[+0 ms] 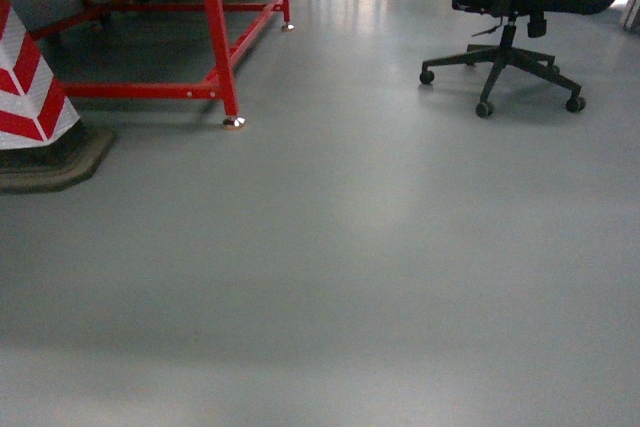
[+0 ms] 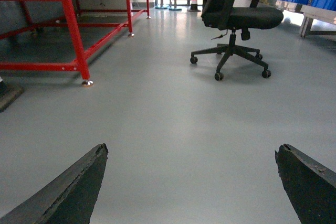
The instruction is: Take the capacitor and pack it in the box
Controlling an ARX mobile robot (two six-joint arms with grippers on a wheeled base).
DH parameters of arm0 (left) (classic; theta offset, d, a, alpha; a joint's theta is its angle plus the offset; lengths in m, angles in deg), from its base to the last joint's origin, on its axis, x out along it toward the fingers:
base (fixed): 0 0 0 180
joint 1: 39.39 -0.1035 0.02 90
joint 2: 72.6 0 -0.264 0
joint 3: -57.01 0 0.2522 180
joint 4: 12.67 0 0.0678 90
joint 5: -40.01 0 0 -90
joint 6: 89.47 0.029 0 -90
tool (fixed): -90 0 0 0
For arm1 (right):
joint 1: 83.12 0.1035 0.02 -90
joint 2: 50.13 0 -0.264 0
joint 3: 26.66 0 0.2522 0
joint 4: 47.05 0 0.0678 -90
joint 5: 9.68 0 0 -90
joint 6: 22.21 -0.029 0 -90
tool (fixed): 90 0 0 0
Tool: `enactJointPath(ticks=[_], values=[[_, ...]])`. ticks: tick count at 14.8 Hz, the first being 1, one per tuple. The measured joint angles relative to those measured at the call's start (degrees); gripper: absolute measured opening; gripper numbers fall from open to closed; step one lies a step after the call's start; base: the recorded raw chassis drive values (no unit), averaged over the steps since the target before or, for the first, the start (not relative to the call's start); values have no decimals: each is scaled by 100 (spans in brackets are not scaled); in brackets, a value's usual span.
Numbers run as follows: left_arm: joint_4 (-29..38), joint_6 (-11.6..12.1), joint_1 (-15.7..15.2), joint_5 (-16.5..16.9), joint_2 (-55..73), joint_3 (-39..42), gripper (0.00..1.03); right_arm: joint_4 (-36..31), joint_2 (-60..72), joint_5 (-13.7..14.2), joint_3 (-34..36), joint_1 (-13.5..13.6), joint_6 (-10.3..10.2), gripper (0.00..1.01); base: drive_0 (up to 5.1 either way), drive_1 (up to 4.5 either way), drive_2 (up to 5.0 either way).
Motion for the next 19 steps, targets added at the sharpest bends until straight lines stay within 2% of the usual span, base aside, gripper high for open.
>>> enactJointPath(ticks=[19], values=[[-17,0,0,-4,0,0,44,-24,2,0,0,0,0,98,-500,241,241]])
